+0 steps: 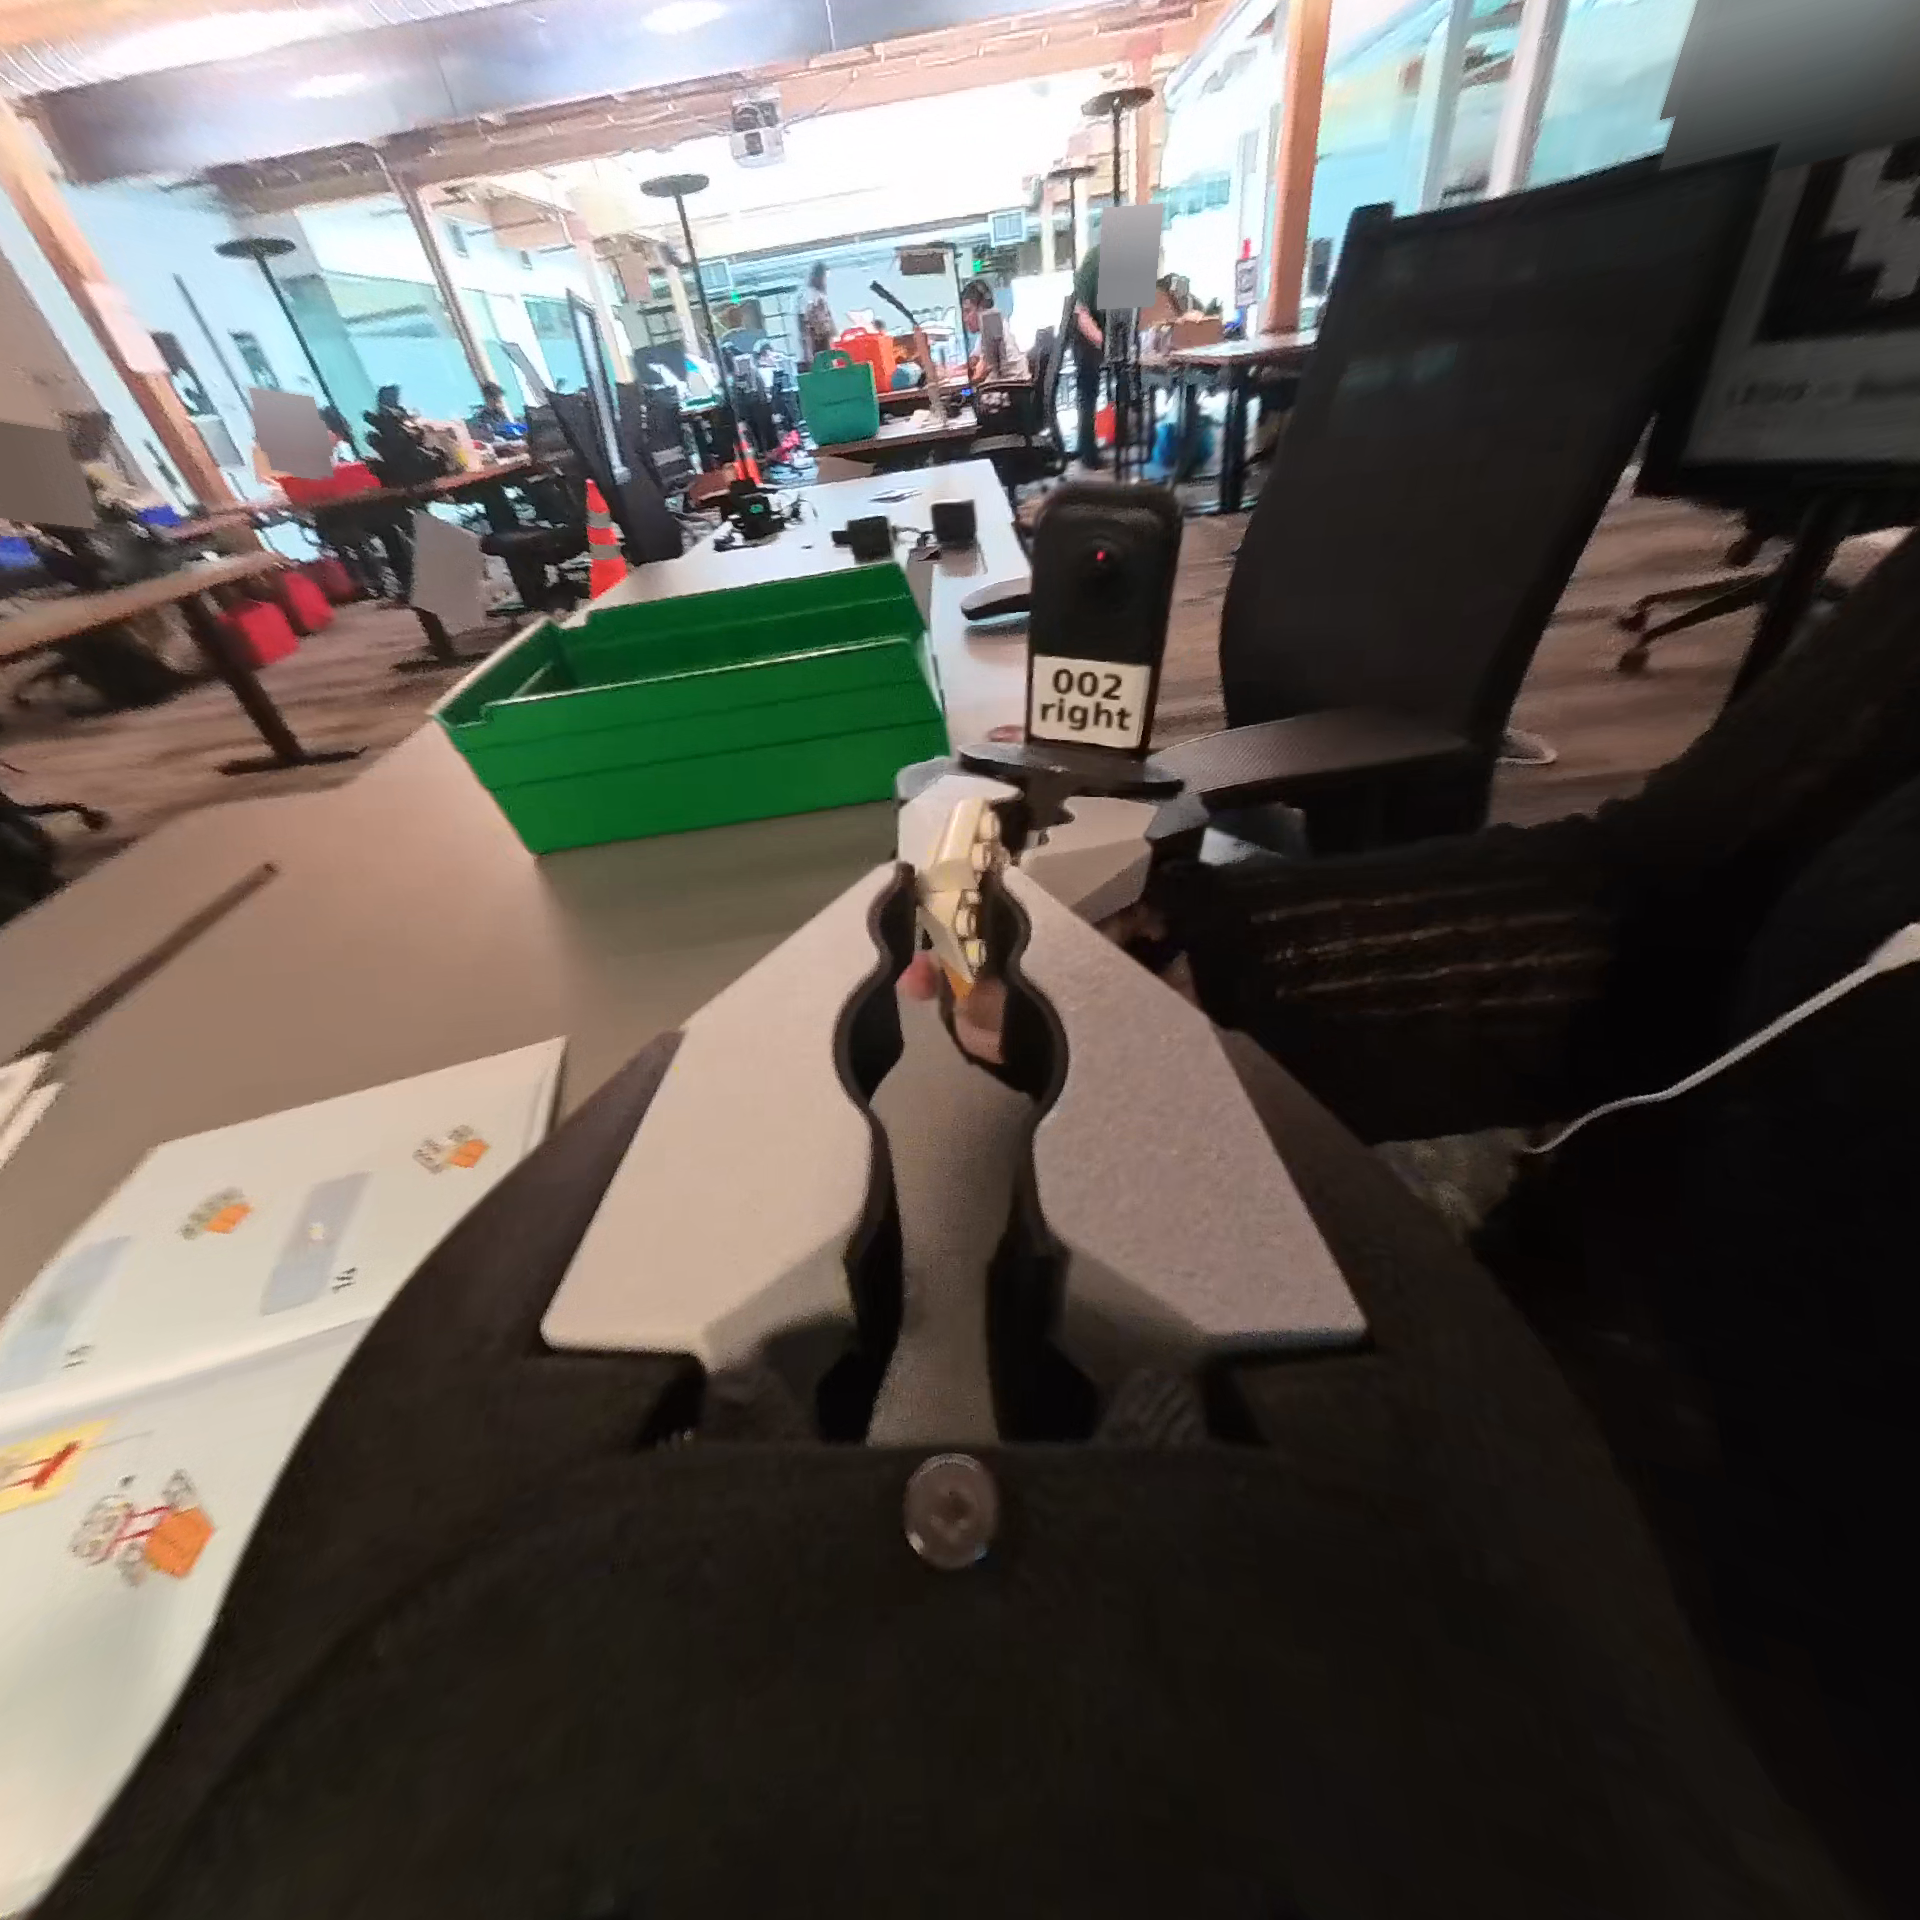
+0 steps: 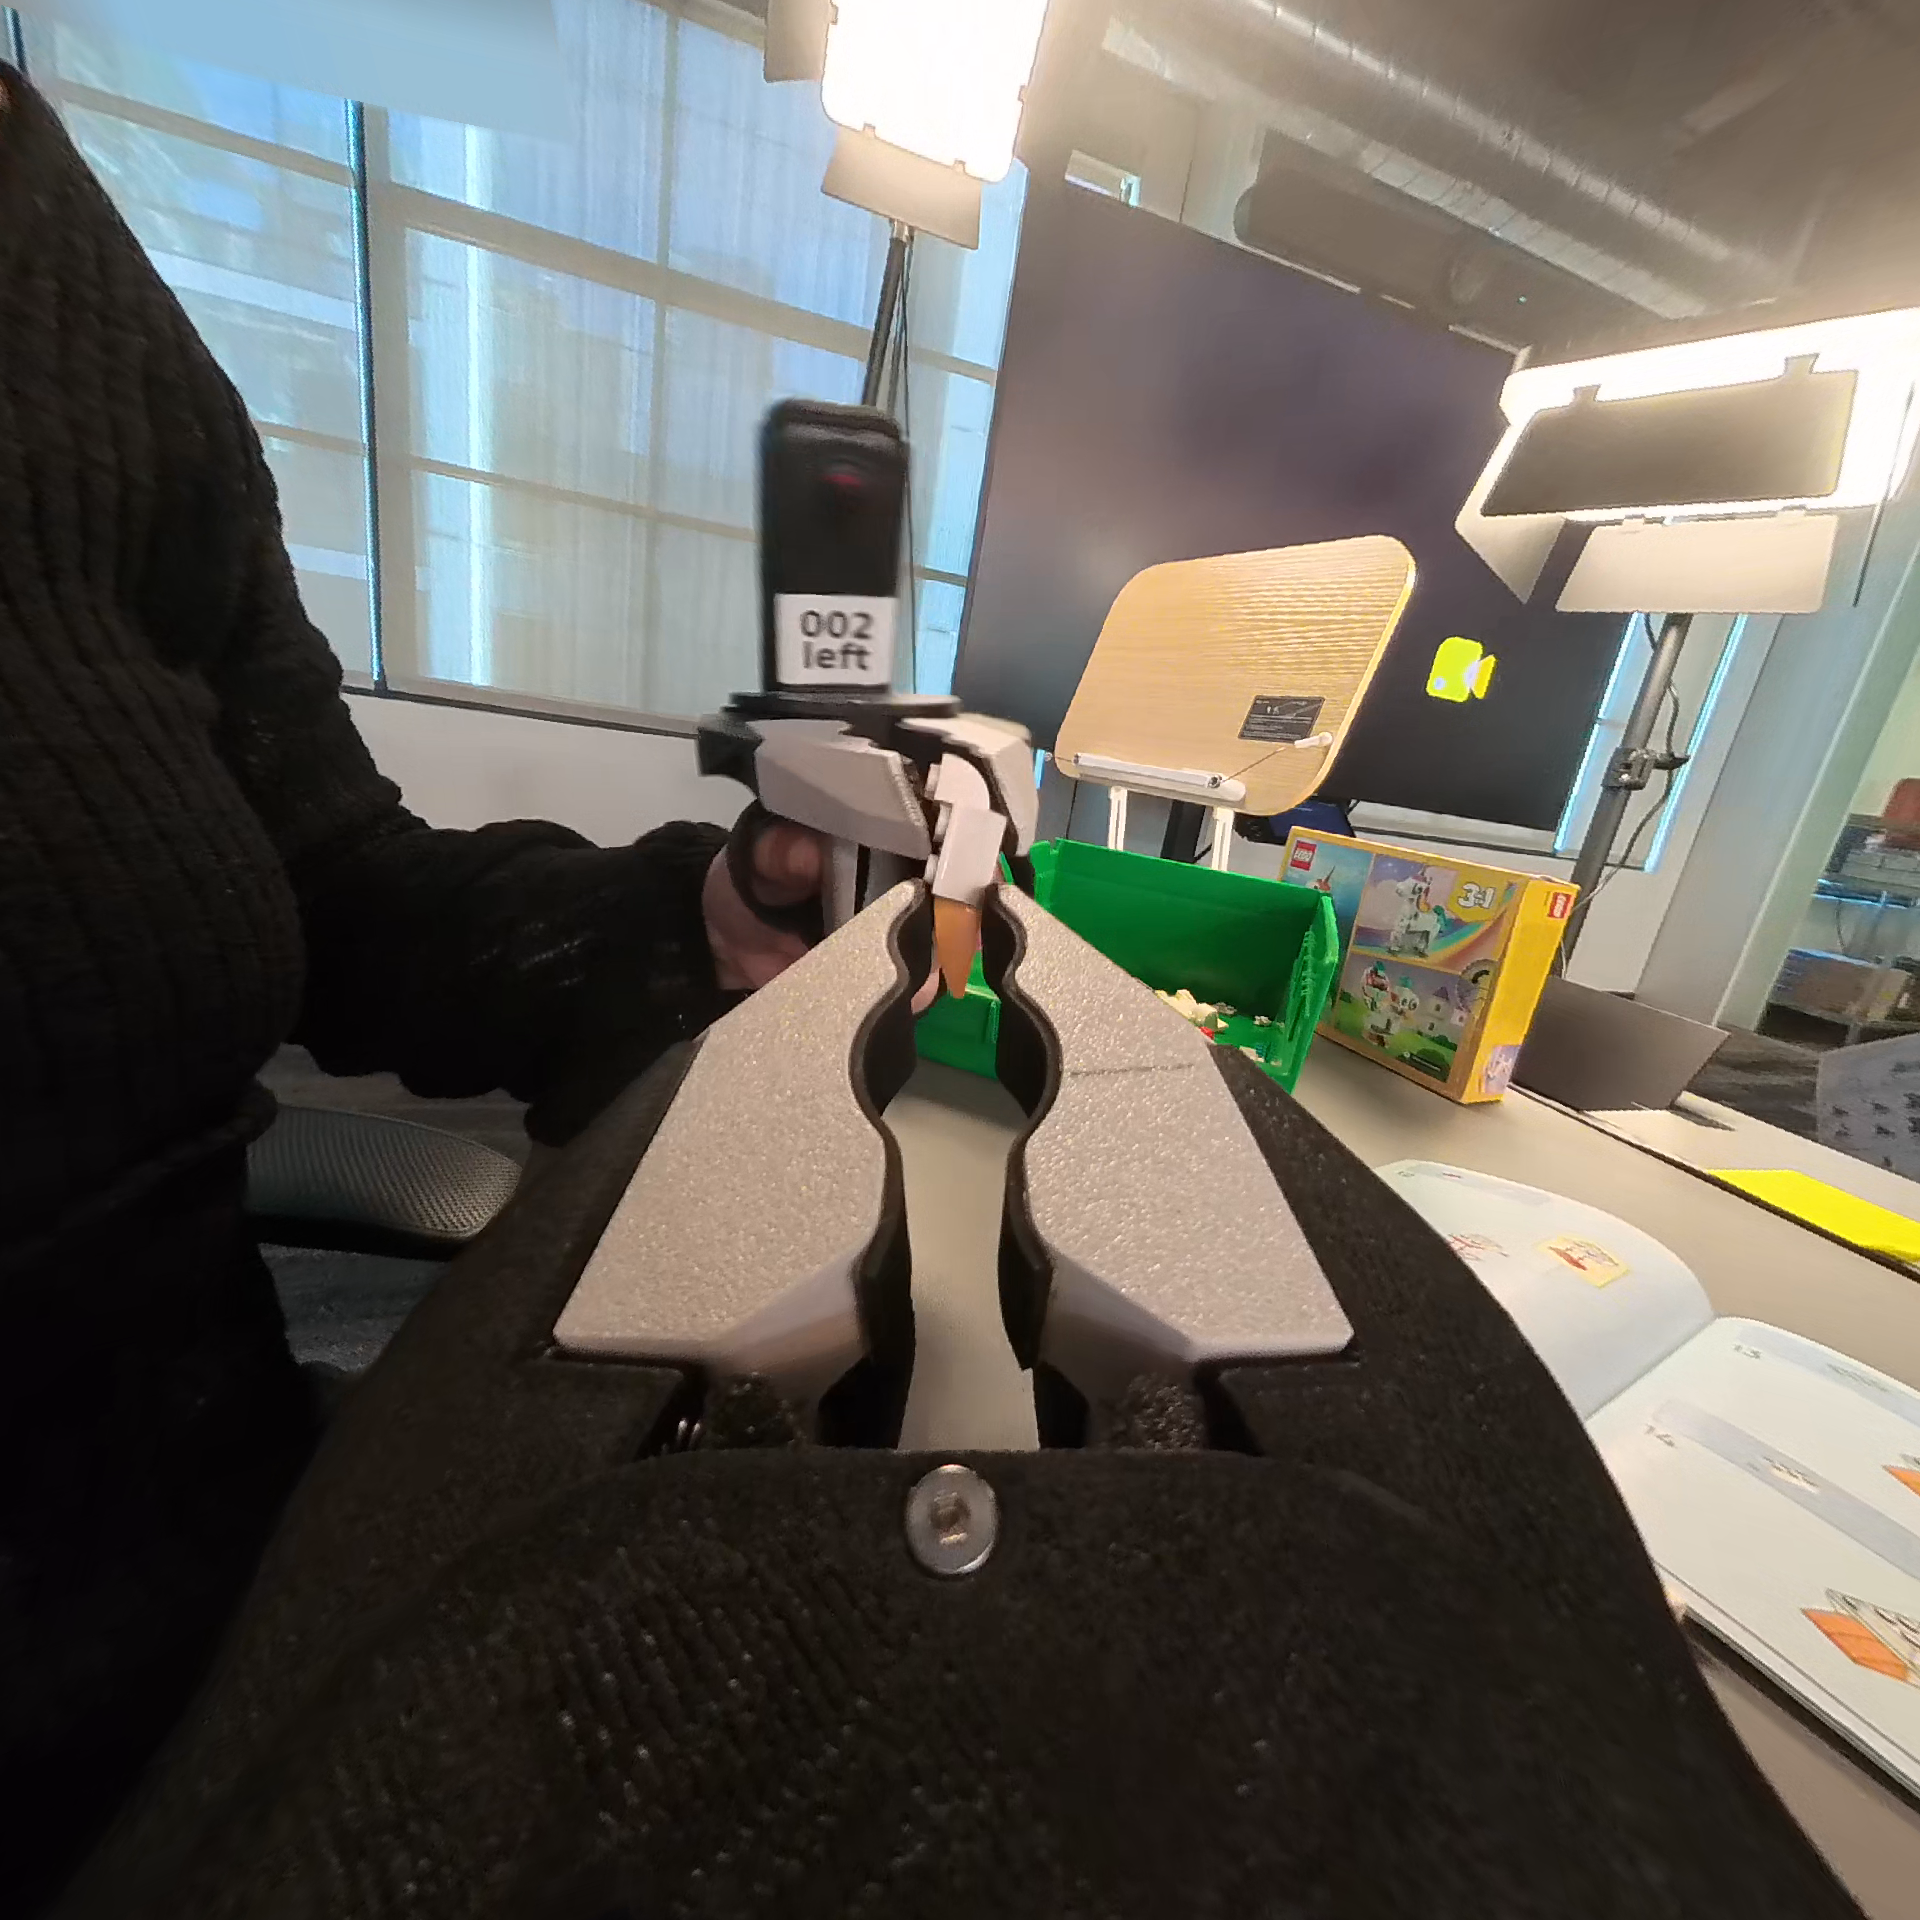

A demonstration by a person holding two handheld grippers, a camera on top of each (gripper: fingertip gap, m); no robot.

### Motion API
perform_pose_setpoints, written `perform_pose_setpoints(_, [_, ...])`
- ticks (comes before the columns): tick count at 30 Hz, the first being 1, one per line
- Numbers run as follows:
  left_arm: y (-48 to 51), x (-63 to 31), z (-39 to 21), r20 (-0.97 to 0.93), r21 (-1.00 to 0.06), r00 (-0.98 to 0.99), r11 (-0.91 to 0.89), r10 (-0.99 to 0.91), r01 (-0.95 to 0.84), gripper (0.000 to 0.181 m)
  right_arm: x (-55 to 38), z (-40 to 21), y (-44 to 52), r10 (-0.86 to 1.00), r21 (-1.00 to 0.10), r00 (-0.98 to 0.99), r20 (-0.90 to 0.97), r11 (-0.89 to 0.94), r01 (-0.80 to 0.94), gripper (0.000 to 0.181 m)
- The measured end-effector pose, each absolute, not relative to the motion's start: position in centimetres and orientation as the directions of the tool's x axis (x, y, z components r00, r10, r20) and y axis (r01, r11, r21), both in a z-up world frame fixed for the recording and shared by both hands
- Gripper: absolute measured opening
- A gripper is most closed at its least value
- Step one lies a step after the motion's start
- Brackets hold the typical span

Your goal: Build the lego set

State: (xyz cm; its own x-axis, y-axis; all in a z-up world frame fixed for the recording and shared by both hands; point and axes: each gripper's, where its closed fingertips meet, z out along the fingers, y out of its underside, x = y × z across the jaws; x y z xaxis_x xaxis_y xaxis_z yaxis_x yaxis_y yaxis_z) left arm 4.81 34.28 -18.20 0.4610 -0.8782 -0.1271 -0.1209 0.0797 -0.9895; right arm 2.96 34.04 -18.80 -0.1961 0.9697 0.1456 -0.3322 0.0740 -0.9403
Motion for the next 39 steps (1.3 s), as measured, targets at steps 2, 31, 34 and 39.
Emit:
perform_pose_setpoints(2, [34.3,4.8,-18.2,-0.17,-0.983,0.476,0.114,-0.863,-0.144,0.012,3.0,-18.8,34.1,0.969,-0.94,-0.198,0.145,0.073,-0.334,0.007])
perform_pose_setpoints(31, [32.5,5.9,-16.2,0.018,-0.999,0.332,-0.001,-0.943,0.052,0.024,9.4,-13.8,33.7,0.718,-0.695,-0.696,-0.018,-0.51,-0.507,0.007])
perform_pose_setpoints(34, [32.7,6.1,-16.1,0.02,-0.999,0.347,-0.001,-0.938,0.053,0.024,11.1,-13.1,34.0,0.636,-0.632,-0.772,0.006,-0.596,-0.496,0.007])
perform_pose_setpoints(39, [33.0,6.6,-16.1,0.022,-0.999,0.362,-0.003,-0.932,0.052,0.024,12.3,-12.9,34.0,0.587,-0.599,-0.809,0.03,-0.637,-0.485,0.007])
